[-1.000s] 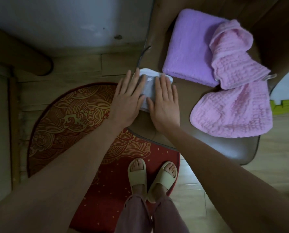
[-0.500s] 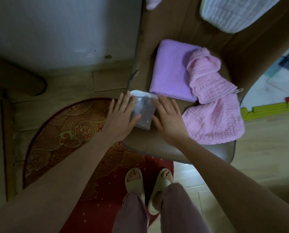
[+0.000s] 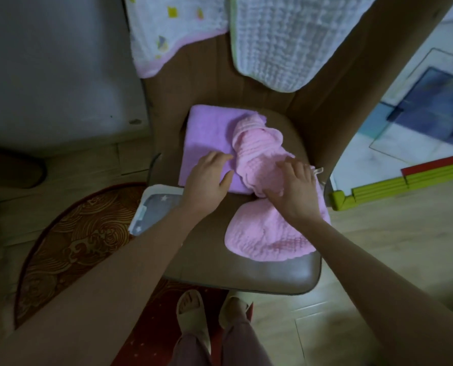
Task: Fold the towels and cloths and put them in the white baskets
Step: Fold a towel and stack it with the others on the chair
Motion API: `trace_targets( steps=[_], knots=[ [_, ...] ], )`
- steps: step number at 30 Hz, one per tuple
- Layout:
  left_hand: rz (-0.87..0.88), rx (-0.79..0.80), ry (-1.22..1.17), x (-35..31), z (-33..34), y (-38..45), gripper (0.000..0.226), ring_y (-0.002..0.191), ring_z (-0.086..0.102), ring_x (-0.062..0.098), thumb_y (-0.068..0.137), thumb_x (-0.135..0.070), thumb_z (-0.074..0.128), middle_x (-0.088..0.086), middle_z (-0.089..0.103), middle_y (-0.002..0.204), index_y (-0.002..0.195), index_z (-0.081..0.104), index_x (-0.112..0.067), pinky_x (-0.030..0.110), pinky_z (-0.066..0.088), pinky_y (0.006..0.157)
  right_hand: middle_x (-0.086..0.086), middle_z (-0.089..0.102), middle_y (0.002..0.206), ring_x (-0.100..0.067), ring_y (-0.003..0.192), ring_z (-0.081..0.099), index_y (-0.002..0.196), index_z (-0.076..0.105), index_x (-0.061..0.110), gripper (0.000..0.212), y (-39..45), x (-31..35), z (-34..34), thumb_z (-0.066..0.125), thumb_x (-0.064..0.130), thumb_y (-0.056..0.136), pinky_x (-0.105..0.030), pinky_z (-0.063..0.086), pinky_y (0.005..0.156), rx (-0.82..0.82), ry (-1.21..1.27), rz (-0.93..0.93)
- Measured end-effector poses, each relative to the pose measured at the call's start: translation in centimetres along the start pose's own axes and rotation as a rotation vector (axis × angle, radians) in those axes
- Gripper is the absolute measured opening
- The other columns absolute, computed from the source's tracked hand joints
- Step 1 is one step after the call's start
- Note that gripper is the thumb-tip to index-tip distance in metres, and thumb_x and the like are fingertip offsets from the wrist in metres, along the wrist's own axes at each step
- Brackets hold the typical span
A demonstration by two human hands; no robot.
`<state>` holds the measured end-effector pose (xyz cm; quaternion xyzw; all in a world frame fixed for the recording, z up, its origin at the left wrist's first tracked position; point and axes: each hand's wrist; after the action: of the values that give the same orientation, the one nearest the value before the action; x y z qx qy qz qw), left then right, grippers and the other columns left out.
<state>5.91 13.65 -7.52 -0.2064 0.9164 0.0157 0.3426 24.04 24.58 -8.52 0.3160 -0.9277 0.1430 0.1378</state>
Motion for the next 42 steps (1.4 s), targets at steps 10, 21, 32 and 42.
trace_targets(
  steps=[10,21,32,42],
  knots=[
    [-0.365,-0.175,-0.442,-0.6,1.7,8.5,0.043,0.122,0.049,0.016,0.094,-0.012,0.060,0.012,0.054,0.136,0.135,0.049,-0.001,0.026,0.038,0.106,-0.014,0.059,0.108,-0.033,0.093,0.053,0.105,0.062,0.011,0.047,2.2,2.3,2.7,0.058,0.049,0.079,-0.039,0.043,0.077,-0.063,0.104,-0.180],
    [-0.255,0.011,-0.316,-2.1,1.3,7.8,0.018,0.087,0.054,0.014,0.096,-0.017,0.057,0.009,0.063,0.093,0.099,0.062,-0.001,0.025,0.041,0.077,-0.012,0.067,0.090,-0.028,0.081,0.061,0.101,0.062,0.005,0.025,1.5,0.7,0.0,0.047,0.018,0.086,-0.028,0.035,0.066,-0.056,0.512,0.021],
    [-0.216,0.247,-0.379,-13.9,-10.1,0.2,0.027,0.090,0.057,0.011,0.089,-0.027,0.067,-0.003,0.062,0.098,0.111,0.061,-0.011,0.027,0.045,0.082,-0.005,0.056,0.066,-0.003,0.062,0.045,0.080,0.056,0.007,0.021,-6.3,4.1,-17.9,0.059,0.021,0.095,-0.020,0.038,0.059,-0.123,0.689,0.163],
    [-0.251,0.355,-0.528,-20.1,-22.1,-12.7,0.028,0.074,0.060,0.003,0.088,-0.046,0.064,-0.013,0.067,0.072,0.081,0.072,-0.021,0.022,0.048,0.074,-0.002,0.070,0.080,-0.003,0.070,0.061,0.094,0.073,0.012,0.018,-17.2,10.6,-34.4,0.058,0.021,0.096,-0.031,0.050,0.072,0.119,0.374,-0.114]
  ],
)
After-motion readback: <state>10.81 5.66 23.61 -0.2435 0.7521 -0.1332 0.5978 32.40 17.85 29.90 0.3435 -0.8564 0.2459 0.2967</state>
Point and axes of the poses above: each hand's wrist, its own y-axis towards the middle knuckle, its own z-axis out of the palm, x = y × z
